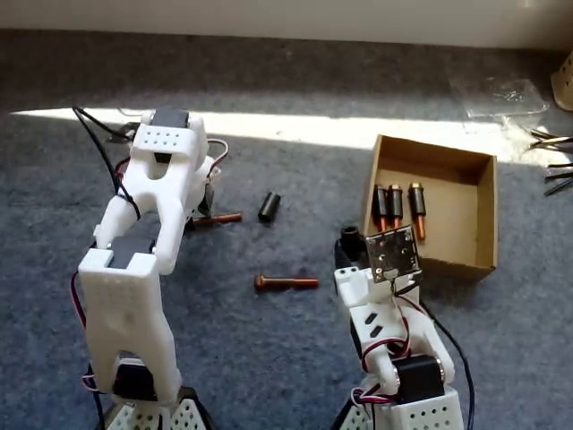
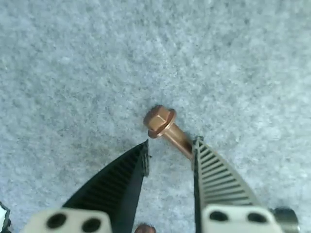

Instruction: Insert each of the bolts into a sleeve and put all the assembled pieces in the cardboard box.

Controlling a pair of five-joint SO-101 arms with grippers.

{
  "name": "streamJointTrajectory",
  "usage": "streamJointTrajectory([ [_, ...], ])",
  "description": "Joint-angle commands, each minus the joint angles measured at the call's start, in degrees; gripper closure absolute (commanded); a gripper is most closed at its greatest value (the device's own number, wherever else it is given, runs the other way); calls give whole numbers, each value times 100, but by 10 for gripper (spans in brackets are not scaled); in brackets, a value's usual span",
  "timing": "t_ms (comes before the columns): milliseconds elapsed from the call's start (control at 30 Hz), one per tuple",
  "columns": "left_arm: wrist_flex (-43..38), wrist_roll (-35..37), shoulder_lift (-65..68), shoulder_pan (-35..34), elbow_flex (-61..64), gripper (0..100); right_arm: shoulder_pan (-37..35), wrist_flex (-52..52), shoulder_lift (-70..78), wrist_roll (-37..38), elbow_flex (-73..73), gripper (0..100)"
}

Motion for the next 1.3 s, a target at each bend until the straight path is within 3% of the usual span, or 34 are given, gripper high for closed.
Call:
streamJointTrajectory([
  [0,-53,53,-48,-13,-13,859,31,-154,4,-9,-75,995],
  [567,-1196,62,-48,207,1015,860,31,-154,4,-9,-75,995],
  [867,-1152,35,-57,207,971,864,31,-154,4,-9,-66,995],
  [933,-1152,18,-57,207,963,904,31,-154,4,-9,-66,995],
  [1033,-1160,-527,-75,207,954,954,31,-154,4,-9,-66,995],
  [1267,-1187,-2233,-66,259,954,954,31,-154,4,-9,-66,995],
])
